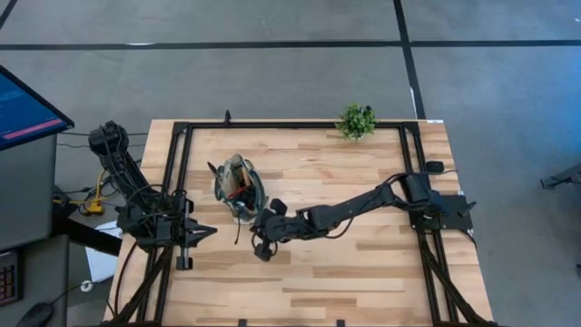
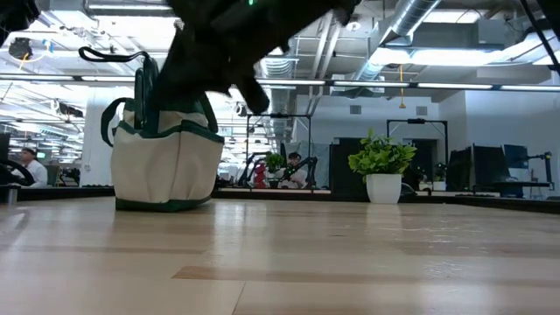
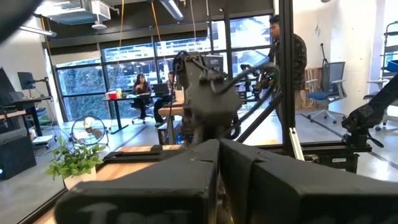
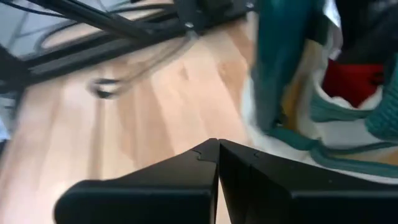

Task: Pick & Place Garden tools in Gardening bag
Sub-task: Return to Home Position

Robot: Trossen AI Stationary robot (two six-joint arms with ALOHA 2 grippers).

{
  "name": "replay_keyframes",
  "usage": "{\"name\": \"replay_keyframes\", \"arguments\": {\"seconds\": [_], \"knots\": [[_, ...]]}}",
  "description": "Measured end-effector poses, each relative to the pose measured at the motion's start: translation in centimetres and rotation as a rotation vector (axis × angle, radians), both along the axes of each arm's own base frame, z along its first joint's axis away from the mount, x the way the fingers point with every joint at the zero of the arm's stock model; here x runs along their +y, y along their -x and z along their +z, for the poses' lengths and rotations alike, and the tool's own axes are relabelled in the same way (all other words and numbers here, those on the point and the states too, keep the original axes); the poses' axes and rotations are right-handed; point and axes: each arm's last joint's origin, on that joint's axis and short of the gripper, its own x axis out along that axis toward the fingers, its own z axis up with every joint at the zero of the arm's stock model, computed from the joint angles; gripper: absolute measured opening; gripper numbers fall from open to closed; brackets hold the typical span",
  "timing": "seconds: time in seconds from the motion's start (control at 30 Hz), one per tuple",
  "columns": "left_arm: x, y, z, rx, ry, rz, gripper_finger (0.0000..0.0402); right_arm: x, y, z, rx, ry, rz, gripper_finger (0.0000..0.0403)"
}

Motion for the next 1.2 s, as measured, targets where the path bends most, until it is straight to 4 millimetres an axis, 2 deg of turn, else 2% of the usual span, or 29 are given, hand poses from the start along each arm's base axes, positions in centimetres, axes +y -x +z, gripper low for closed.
{"name": "replay_keyframes", "arguments": {"seconds": [0.1, 0.3, 0.67, 0.8, 0.9, 1.03, 1.2], "knots": [[0.0, 0.0, 0.0, 0.002, 0.001, 0.004, 0.0003, -0.1, -0.1, -0.5, 0.007, 0.011, -0.007, 0.0], [0.0, 0.0, 0.0, 0.003, 0.001, 0.007, 0.0003, 0.4, 0.0, 0.6, -0.038, 0.066, 0.047, 0.0], [-0.1, 0.1, -0.1, 0.007, -0.005, -0.001, 0.0003, 0.8, 2.0, 6.2, -0.1, 0.23, 0.167, 0.0], [-0.4, 0.7, -0.1, 0.015, -0.041, -0.026, 0.0003, 0.5, 3.1, 8.7, -0.118, 0.284, 0.194, 0.0], [-0.6, 1.4, -0.1, 0.057, -0.084, 0.019, 0.0003, 0.1, 4.0, 10.0, -0.105, 0.324, 0.169, 0.0], [0.1, 1.8, 0.3, 0.098, -0.059, 0.101, 0.0003, 0.0, 5.5, 11.6, -0.07, 0.395, 0.094, 0.0], [1.8, 1.3, 1.7, 0.02, -0.008, 0.098, 0.0003, 0.4, 6.7, 12.4, -0.04, 0.431, 0.077, 0.0]]}}
